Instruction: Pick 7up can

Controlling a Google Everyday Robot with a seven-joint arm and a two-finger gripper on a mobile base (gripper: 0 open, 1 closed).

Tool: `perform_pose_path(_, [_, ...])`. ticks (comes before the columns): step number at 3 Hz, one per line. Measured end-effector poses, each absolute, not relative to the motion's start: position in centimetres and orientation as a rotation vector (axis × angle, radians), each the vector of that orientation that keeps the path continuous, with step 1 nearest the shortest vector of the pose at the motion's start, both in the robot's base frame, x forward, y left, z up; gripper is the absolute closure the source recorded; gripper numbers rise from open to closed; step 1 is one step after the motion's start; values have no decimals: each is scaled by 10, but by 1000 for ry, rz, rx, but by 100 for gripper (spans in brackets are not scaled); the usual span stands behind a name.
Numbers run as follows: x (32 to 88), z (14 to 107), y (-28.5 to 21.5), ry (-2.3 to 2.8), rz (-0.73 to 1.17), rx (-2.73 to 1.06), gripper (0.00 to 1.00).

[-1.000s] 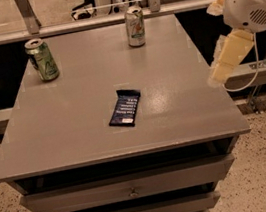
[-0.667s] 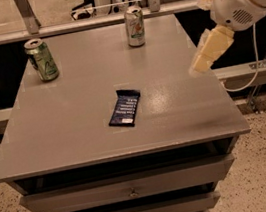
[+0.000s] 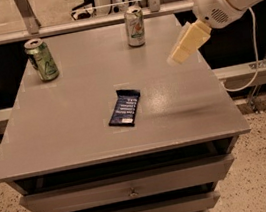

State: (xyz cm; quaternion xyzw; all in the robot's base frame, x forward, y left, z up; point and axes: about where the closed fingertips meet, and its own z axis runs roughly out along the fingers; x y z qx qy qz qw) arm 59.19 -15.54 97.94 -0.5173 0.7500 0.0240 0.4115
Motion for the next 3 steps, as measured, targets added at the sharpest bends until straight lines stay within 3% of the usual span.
perform_pose_path(1, [592, 979, -155, 1887, 61, -1302, 0])
perform_pose_path(3, [655, 949, -112, 1813, 168, -1139, 0])
